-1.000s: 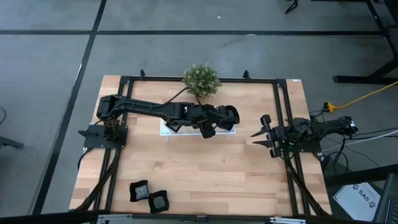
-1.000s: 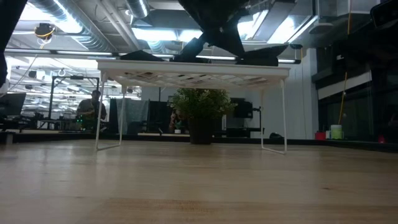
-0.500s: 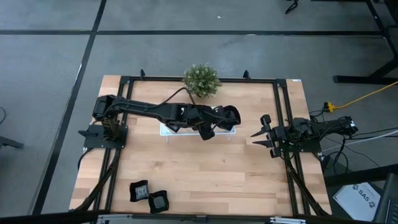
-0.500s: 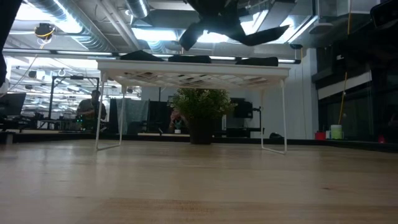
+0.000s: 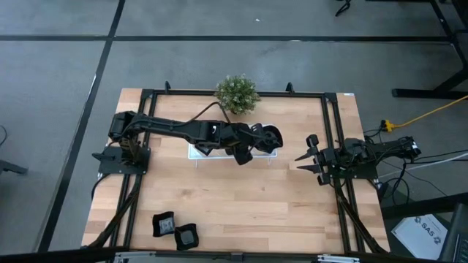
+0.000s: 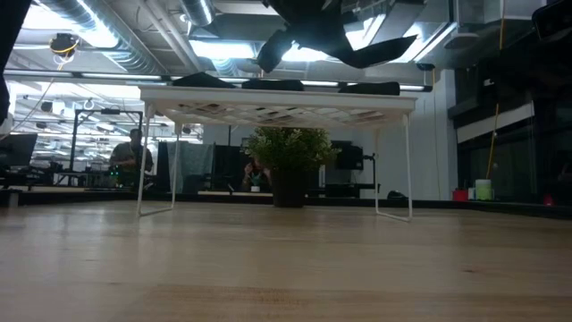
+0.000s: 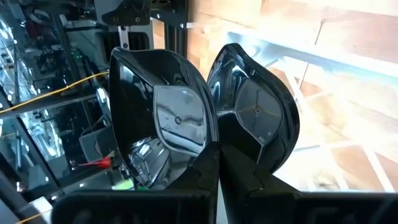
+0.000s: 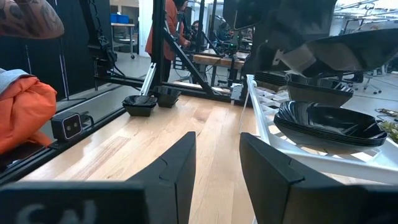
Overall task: Pick & Place Mini shaped plates
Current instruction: Stack the black leaf-shaped plate on top of the black leaf-shaped plate on the shelf
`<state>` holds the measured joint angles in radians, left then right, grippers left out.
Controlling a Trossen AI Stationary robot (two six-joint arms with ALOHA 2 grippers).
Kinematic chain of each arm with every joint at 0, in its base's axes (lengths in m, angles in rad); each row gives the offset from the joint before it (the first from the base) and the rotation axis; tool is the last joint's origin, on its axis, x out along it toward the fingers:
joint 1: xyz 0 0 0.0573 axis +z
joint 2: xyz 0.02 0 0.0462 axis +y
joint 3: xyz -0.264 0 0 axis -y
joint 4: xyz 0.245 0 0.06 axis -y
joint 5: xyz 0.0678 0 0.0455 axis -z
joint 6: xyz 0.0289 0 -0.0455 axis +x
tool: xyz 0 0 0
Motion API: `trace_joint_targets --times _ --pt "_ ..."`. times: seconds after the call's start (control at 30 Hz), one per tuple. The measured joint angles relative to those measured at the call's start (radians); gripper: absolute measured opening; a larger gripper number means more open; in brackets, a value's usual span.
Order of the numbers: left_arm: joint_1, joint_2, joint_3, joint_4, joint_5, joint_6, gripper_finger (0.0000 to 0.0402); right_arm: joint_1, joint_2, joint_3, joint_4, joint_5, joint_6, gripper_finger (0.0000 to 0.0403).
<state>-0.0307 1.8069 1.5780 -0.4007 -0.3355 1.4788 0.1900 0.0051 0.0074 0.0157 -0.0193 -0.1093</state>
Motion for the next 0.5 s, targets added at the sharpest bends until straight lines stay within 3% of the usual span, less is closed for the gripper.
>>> trace_joint_targets --times 0.3,0.5 --pt "0.000 0.000 0.000 -0.058 -0.056 -0.071 0.0002 0.000 0.000 0.000 0.000 0.000 0.000 0.0124" --pt "0.000 0.000 0.000 -0.077 -0.030 -0.125 0.0002 0.000 0.000 0.000 0.000 0.000 0.000 0.0124"
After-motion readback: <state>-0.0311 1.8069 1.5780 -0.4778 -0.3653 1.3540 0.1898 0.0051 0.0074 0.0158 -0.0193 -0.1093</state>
